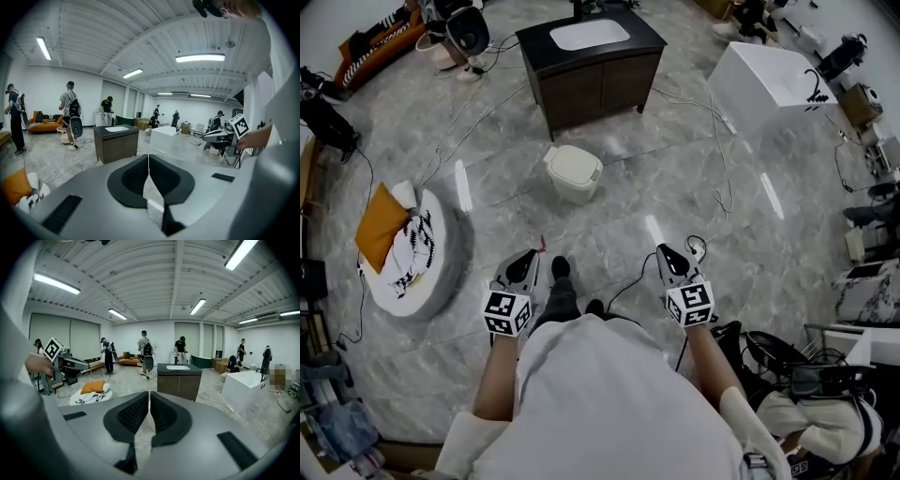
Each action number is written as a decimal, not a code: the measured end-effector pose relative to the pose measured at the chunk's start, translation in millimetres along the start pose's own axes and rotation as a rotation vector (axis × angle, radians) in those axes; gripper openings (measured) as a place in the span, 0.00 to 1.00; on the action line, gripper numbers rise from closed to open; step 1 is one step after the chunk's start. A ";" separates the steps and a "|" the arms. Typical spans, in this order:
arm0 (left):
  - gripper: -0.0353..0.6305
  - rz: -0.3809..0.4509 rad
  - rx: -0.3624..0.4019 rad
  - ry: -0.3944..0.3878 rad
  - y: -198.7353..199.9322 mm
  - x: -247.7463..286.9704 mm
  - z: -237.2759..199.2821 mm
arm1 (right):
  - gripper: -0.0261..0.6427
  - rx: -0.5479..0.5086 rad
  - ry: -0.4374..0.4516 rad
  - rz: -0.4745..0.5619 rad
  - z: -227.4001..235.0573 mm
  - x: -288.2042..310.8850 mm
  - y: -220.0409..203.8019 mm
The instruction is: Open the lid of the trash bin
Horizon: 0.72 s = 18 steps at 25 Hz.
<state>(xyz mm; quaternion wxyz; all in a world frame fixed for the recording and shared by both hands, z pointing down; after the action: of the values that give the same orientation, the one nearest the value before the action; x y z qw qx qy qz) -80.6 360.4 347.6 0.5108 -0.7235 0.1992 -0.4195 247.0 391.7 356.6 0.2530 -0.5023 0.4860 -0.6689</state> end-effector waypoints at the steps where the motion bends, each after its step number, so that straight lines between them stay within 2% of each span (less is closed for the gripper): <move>1: 0.08 -0.002 0.001 -0.003 0.7 3.7 -1.4 | 0.09 -0.001 -0.002 -0.003 1.4 2.8 0.6; 11: 0.08 -0.017 0.022 -0.044 21.1 50.9 -39.6 | 0.09 0.003 -0.032 -0.028 15.9 50.2 21.4; 18: 0.08 -0.036 0.056 -0.107 35.4 89.2 -73.3 | 0.09 0.006 -0.067 -0.063 18.0 88.4 36.0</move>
<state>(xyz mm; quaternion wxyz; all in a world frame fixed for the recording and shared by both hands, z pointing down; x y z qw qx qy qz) -84.4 240.4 360.7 0.5332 -0.7337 0.1468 -0.3949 225.6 297.1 362.2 0.2494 -0.5387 0.4591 -0.6609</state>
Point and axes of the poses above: the fingertips, and each gripper's own axes: x forward along the fingers, z to its right, y out of its top, the point moved 4 cm from there along -x, backward along the fingers, and after that the axes turned 1 degree about y, right-handed, at the moved point
